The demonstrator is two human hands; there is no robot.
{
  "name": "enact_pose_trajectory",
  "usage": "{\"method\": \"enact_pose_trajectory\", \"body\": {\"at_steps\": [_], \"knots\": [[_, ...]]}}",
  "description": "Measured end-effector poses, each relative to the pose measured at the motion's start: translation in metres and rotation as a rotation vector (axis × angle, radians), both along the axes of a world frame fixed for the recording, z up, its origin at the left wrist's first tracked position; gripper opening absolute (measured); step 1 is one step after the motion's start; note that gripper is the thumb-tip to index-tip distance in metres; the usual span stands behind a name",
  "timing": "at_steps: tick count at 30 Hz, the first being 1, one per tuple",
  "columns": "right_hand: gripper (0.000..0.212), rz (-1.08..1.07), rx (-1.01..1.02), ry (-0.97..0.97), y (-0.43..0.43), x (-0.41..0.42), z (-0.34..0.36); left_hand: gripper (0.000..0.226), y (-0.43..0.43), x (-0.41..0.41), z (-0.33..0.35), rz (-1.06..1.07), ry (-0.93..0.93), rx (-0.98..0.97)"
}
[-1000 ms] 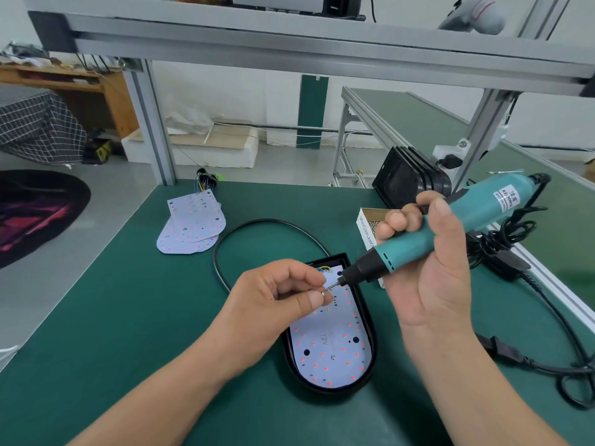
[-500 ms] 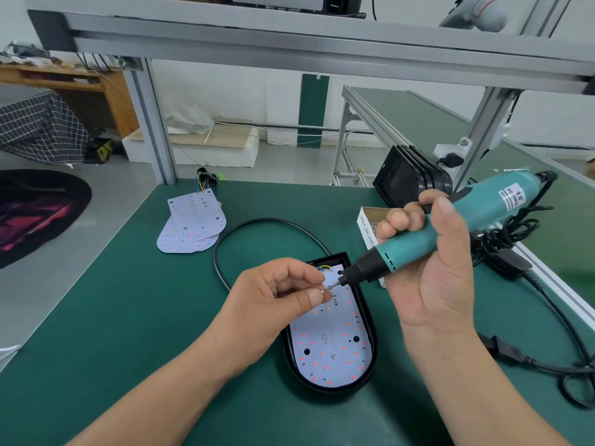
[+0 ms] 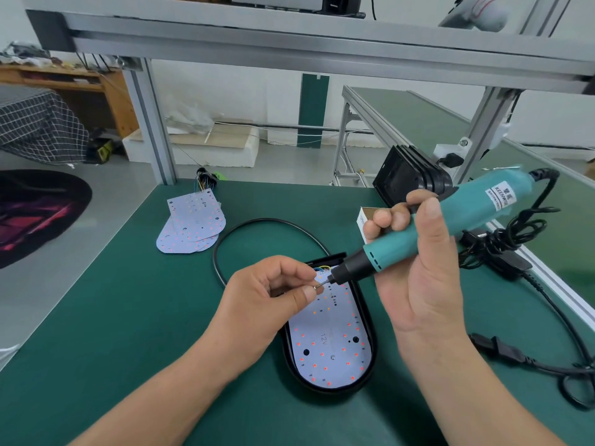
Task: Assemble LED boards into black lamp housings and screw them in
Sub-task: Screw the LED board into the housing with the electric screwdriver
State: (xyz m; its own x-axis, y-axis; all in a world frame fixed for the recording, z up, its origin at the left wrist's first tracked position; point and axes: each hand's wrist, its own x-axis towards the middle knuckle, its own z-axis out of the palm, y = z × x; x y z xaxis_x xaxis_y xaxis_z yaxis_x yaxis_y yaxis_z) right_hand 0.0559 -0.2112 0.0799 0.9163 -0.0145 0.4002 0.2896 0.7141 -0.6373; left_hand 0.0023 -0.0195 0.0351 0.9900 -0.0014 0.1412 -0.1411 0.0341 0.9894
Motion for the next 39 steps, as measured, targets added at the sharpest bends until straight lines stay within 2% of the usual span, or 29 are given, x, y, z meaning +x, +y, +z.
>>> {"method": "enact_pose_trajectory", "body": {"at_steps": [7, 10, 12, 14, 16, 19, 21, 24, 32, 39], "knots": [[0.015, -0.013, 0.100, 0.093, 0.004, 0.006, -0.008, 0.021, 0.002, 0.003, -0.002, 0.009, -0.013, 0.073], [0.018, -0.020, 0.147, 0.138, 0.003, 0.010, -0.011, 0.032, 0.007, 0.002, 0.000, 0.008, -0.051, 0.101], [0.018, -0.036, 0.160, 0.156, 0.001, 0.012, -0.012, 0.038, 0.016, 0.005, 0.003, 0.118, -0.040, 0.260], [0.017, -0.054, 0.166, 0.163, -0.002, 0.014, -0.011, 0.052, 0.028, 0.007, 0.008, 0.224, 0.069, 0.582], [0.016, -0.065, 0.163, 0.152, -0.004, 0.016, -0.011, 0.068, 0.032, 0.007, 0.011, 0.199, 0.180, 0.866], [0.015, -0.076, 0.139, 0.133, -0.003, 0.017, -0.011, 0.086, 0.021, 0.002, 0.014, 0.116, 0.229, 1.050], [0.014, -0.080, 0.115, 0.126, 0.000, 0.017, -0.012, 0.086, 0.014, 0.000, 0.013, 0.110, 0.219, 1.110], [0.014, -0.068, 0.071, 0.117, 0.005, 0.015, -0.013, 0.071, 0.006, 0.000, 0.010, 0.111, 0.239, 1.047], [0.009, -0.048, -0.026, 0.109, 0.009, 0.016, -0.013, 0.062, 0.006, 0.008, -0.001, -0.015, 0.288, 0.618], [0.011, -0.025, -0.124, 0.084, 0.014, 0.019, -0.012, 0.063, 0.005, 0.013, -0.010, 0.004, 0.291, 0.595]]}}
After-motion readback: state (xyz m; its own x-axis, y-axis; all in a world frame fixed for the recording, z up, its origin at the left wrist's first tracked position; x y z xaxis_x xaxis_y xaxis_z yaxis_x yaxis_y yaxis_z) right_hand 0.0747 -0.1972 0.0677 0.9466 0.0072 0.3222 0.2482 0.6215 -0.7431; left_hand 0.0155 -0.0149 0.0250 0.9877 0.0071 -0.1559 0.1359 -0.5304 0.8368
